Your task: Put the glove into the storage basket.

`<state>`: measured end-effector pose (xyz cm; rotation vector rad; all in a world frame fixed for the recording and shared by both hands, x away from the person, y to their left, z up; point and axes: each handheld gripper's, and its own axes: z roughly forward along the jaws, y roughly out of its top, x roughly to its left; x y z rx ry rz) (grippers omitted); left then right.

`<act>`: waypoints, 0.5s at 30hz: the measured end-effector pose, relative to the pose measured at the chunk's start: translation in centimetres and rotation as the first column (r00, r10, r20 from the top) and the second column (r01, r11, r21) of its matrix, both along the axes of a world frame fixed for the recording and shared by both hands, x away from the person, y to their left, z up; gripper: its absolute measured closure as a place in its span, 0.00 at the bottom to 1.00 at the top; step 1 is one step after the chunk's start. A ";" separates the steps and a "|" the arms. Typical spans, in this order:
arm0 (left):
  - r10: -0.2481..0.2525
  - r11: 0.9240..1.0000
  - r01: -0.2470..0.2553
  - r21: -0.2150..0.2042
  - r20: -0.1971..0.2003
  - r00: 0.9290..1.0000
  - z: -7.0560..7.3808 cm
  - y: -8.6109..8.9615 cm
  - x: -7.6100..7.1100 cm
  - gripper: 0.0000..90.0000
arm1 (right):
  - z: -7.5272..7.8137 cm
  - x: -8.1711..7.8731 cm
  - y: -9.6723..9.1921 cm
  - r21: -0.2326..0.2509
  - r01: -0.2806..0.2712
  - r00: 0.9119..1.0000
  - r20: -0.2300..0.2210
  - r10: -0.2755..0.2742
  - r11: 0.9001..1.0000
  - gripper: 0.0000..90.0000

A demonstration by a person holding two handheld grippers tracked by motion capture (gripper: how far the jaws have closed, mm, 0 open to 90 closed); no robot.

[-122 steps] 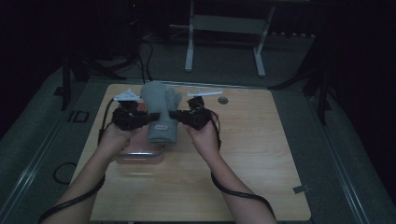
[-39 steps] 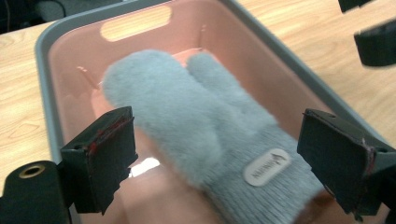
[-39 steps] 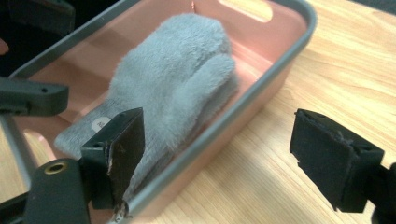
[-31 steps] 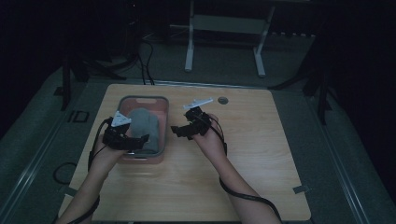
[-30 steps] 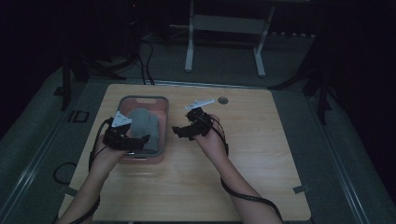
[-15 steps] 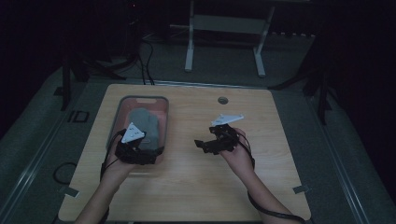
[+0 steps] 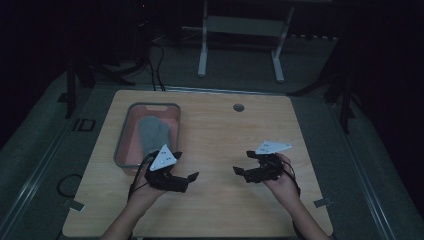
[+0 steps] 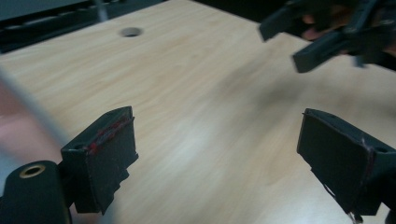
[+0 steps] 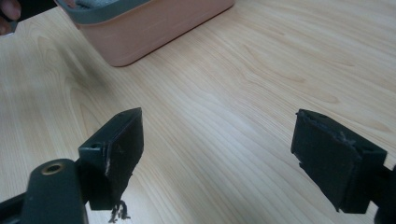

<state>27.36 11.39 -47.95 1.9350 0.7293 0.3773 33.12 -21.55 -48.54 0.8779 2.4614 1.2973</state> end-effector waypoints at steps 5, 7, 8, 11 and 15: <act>-0.074 0.997 0.074 0.020 -0.015 0.997 -1.3 -2.3 -0.5 0.13 | -0.9 -0.8 -2.1 0.002 -0.006 1.000 0.002 0.006 1.000 0.16; -0.088 0.996 0.088 0.023 -0.028 0.996 -2.0 -3.1 -0.6 0.13 | -1.3 -1.1 -2.8 -0.005 -0.007 1.000 0.001 0.007 1.000 0.16; -0.094 0.995 0.095 0.024 -0.036 0.995 -2.4 -3.4 -0.6 0.13 | -1.5 -1.3 -3.1 -0.006 -0.005 1.000 0.007 0.005 1.000 0.16; -0.109 0.993 0.111 0.031 -0.056 0.992 -3.4 -4.2 -0.6 0.13 | -2.2 -1.5 -4.2 -0.009 0.006 1.000 0.009 -0.006 1.000 0.16; -0.116 0.992 0.118 0.032 -0.063 0.991 -4.5 -4.7 -0.3 0.13 | -3.3 -1.8 -5.5 -0.020 0.018 1.000 0.011 -0.018 1.000 0.16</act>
